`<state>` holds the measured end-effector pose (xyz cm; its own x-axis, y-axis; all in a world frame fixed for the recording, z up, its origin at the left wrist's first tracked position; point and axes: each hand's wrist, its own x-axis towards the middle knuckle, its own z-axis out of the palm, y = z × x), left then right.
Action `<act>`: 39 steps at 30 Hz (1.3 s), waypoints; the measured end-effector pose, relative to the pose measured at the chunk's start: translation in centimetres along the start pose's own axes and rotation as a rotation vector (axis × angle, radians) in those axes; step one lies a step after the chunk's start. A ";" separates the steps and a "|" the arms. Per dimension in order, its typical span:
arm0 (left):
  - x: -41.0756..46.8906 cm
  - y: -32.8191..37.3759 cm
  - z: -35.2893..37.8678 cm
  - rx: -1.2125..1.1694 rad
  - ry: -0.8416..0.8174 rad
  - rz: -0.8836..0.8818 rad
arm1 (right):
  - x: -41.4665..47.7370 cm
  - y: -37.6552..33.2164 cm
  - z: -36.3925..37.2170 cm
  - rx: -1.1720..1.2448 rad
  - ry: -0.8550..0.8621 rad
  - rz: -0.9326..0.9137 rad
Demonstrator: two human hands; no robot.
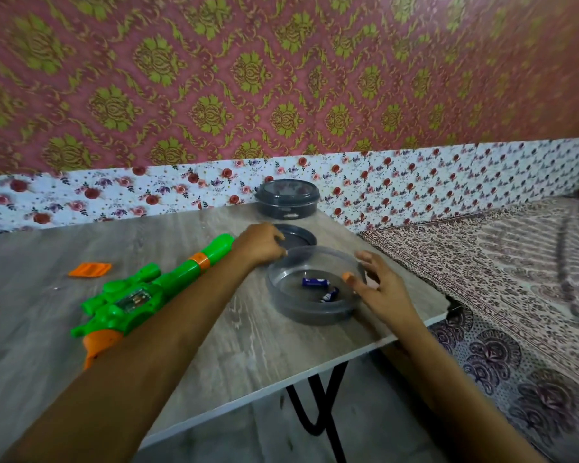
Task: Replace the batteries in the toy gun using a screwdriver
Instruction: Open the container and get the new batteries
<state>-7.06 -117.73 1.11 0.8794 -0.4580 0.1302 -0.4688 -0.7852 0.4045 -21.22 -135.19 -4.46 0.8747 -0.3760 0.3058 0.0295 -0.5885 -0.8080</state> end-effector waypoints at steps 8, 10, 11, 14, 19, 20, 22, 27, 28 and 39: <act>-0.8 3.3 3.7 0.288 -0.088 0.189 | 2.0 -4.9 -2.2 -0.666 -0.342 -0.052; -0.9 3.4 4.1 0.267 -0.166 0.208 | 2.2 -5.2 -1.7 -0.761 -0.413 -0.024; -1.0 3.4 4.3 0.276 -0.180 0.216 | 2.4 -5.4 -1.4 -0.805 -0.434 -0.021; -1.0 3.3 4.4 0.297 -0.173 0.206 | 3.0 -6.1 -0.5 -0.927 -0.482 -0.022; -1.1 2.8 4.0 0.240 -0.106 0.182 | 3.9 -7.7 0.6 -1.132 -0.643 0.014; -1.1 2.6 3.8 0.209 -0.068 0.180 | 4.2 -7.9 0.8 -1.170 -0.668 0.022; -1.2 2.1 3.0 0.152 -0.009 0.182 | 4.7 -8.2 1.2 -1.228 -0.711 0.051; -2.0 0.9 1.5 0.107 -0.006 0.207 | 5.3 -8.5 2.4 -1.353 -0.757 0.101; -2.2 0.8 1.5 0.108 -0.008 0.214 | 5.2 -8.5 2.5 -1.363 -0.763 0.109; -3.3 0.0 2.9 0.032 0.142 0.193 | 5.5 -7.4 2.8 -1.289 -0.805 0.033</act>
<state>-10.21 -117.41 -2.00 0.7748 -0.5395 0.3295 -0.6300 -0.7027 0.3308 -15.33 -130.90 1.84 0.9019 -0.1733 -0.3957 -0.0514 -0.9525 0.3001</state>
